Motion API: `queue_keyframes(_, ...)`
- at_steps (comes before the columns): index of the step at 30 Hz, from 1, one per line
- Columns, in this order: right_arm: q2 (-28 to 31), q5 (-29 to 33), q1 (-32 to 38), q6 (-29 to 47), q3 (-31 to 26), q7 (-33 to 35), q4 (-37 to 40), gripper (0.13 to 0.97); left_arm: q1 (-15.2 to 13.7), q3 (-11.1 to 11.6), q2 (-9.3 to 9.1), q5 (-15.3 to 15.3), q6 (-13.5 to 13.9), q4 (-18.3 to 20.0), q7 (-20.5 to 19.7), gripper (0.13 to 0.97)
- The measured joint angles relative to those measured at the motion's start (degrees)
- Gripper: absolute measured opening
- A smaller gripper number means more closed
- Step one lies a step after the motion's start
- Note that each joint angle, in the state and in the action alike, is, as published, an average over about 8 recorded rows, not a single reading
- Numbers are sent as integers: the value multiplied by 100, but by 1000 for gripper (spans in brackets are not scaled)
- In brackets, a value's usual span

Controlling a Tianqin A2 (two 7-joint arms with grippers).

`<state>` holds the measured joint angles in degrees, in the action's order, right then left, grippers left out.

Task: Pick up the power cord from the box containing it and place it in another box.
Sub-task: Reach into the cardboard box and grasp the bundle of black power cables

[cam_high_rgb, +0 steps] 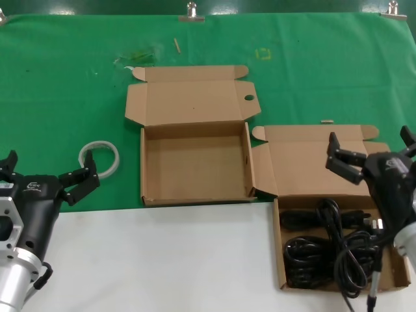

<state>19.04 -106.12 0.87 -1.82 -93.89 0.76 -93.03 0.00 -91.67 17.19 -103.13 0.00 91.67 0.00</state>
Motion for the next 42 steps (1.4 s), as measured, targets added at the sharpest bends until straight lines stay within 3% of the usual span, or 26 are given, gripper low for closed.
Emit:
queue_keyframes(5,881,-697,2,-406,-442,-62,-582,966,0,0,0,0,0,0,0,959)
queue_keyframes(13,2853,-2692,-194,-1741,-1386,-595,-1571,966,0,0,0,0,0,0,0,904)
queue_keyframes(17,3449,-3659,-330,-2368,-1854,-756,-1735,966,0,0,0,0,0,0,0,864)
queue_keyframes(22,3622,-4460,-491,-2809,-2247,-549,-1798,962,0,0,0,0,0,0,0,784)
queue_keyframes(27,3533,-4865,-462,-3000,-2654,-199,-1736,944,0,0,0,0,0,0,0,694)
queue_keyframes(39,3346,-5145,108,-3023,-3627,97,-1317,841,0,0,0,0,0,0,-2,417)
queue_keyframes(42,3298,-5153,234,-2998,-3798,163,-1239,781,0,0,0,1,0,0,-3,366)
